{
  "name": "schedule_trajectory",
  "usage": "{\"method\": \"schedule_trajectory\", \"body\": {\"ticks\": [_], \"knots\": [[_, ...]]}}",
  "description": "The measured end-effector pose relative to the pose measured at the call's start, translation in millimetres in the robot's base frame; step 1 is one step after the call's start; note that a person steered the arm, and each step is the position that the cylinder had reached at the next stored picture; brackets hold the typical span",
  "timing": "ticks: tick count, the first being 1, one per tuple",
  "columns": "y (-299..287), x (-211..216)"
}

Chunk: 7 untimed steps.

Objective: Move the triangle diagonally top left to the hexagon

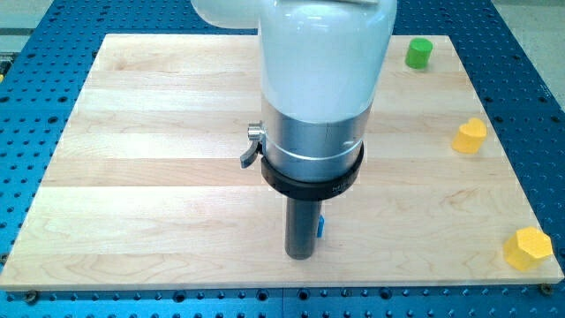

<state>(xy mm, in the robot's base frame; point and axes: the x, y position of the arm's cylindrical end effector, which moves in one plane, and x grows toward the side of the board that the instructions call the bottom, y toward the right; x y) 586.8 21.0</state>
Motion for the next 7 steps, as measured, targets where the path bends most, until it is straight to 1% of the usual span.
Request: {"method": "schedule_trajectory", "body": {"ticks": [1,3,5,6,7], "knots": [[20,-12],[30,-91],[30,-97],[5,-92],[-36,-85]]}}
